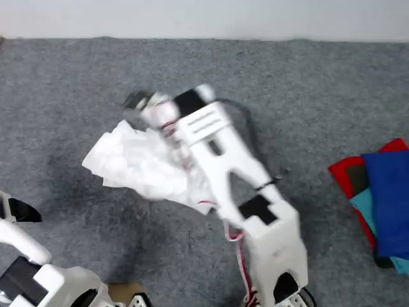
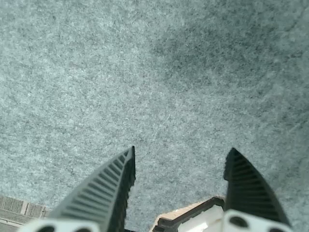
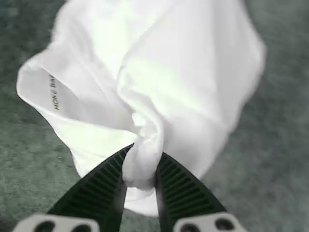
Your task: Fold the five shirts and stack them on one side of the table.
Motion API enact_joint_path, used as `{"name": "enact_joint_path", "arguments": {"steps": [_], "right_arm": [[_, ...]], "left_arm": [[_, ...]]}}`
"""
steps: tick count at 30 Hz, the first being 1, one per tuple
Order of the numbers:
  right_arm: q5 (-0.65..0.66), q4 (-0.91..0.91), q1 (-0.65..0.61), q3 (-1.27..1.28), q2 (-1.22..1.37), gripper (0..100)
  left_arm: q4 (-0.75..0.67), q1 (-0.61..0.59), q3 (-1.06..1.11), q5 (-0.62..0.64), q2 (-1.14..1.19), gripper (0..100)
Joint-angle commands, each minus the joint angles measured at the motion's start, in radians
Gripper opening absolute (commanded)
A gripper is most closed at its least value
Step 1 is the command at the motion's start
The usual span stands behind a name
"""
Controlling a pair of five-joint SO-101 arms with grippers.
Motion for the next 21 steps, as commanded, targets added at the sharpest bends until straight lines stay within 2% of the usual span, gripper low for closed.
{"name": "enact_joint_path", "arguments": {"steps": [1, 5, 13, 16, 21], "right_arm": [[0.011, 0.044, 0.165, 0.066, -0.177, 0.9], [0.012, 0.041, 0.371, 0.245, -0.308, 0.9], [0.101, 0.016, 0.759, 0.534, -0.441, 1.2], [0.13, -0.03, 0.828, 0.572, -0.414, 2.9], [0.129, -0.03, 0.826, 0.535, -0.417, 23.4]], "left_arm": [[0.025, 0.002, 0.001, -0.009, -0.035, 29], [0.025, 0.003, 0.001, -0.011, -0.035, 29], [0.018, 0.041, 0.004, -0.011, -0.035, 29], [0.02, 0.075, 0.004, -0.008, -0.035, 29], [0.023, 0.127, 0.004, -0.006, -0.035, 25]]}}
